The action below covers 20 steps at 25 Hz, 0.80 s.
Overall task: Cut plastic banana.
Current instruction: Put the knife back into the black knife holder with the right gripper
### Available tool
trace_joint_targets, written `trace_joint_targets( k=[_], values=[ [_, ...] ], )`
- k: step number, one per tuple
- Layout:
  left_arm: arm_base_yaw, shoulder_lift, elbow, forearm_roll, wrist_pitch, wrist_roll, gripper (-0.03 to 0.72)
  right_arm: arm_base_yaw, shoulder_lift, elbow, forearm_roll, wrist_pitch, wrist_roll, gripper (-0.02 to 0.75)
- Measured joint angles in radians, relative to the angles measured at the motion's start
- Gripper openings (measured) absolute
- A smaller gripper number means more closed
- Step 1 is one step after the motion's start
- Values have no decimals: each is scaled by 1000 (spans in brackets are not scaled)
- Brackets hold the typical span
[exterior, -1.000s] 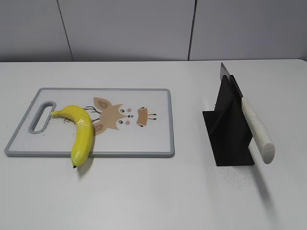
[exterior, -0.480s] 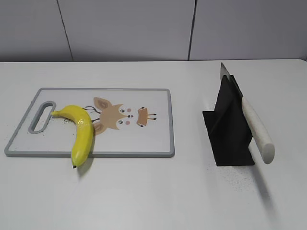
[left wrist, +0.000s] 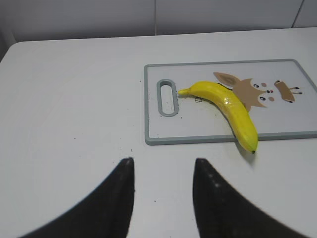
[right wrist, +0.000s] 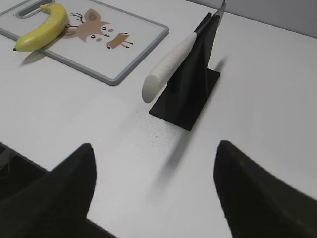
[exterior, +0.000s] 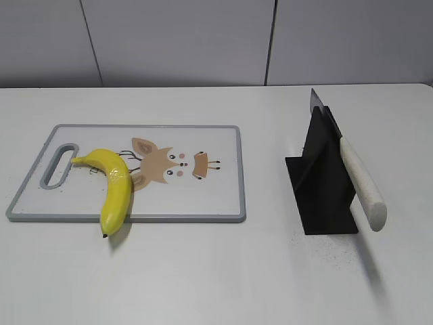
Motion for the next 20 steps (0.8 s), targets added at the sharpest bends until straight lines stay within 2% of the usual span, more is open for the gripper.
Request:
trace_joint_targets(
  k=[6,9,16,20],
  values=[
    [0,0,0,-1,0,-1,385,-26,0,0,5,0,-2,580],
    [0,0,0,-1,0,-2,385,-101,0,0,5,0,-2,580],
    [0,0,0,-2,0,-2,385,-334,0,0,6,0,-2,580],
    [0,0,0,-2,0,-2,384,-414,0,0,6,0,-2,580]
  ],
)
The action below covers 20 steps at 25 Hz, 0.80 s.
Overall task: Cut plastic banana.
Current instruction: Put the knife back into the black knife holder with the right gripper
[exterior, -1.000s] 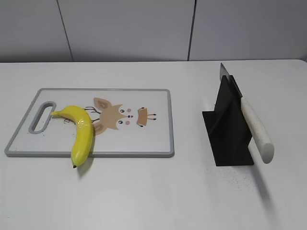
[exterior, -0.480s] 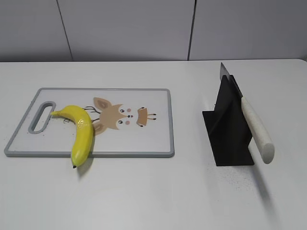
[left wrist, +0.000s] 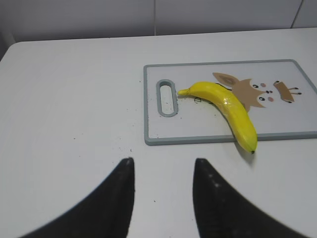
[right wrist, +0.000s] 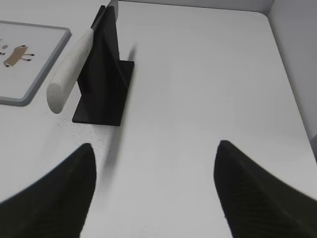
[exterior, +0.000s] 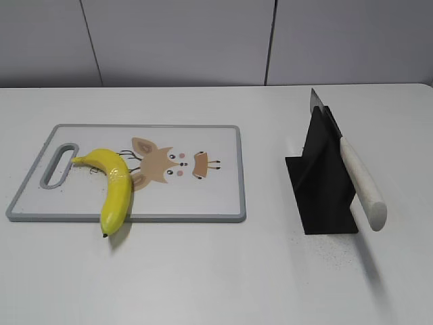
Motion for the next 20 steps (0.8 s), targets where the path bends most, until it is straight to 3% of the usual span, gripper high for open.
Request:
trace_joint_targets(
  k=[20],
  values=[
    [0,0,0,0,0,2,371,-41,0,0,0,0,0,579]
  ],
)
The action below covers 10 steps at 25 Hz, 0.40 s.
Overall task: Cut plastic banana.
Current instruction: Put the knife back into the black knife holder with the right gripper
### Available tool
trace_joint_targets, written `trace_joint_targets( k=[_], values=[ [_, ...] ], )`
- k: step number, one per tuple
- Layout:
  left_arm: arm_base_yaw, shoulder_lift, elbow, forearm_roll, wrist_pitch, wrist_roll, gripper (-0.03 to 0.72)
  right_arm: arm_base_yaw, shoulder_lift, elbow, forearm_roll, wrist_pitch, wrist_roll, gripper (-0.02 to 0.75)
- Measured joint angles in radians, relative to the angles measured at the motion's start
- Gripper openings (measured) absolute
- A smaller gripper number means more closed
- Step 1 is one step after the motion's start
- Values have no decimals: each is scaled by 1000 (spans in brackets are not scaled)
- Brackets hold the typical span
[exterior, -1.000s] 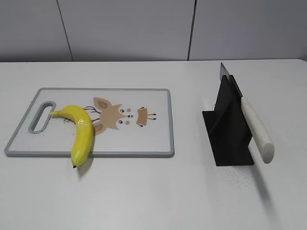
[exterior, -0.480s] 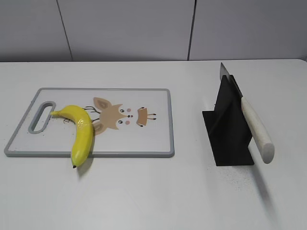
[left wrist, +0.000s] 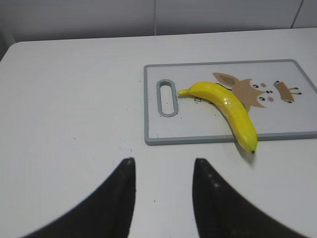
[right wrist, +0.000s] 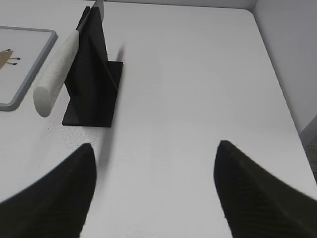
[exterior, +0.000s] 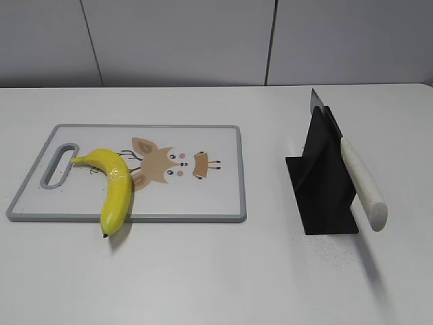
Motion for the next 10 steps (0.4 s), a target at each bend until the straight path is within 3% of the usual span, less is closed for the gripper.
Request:
trace_joint_targets(
  k=[10],
  values=[
    [0,0,0,0,0,-2,355,0,0,0,0,0,0,579]
  ],
)
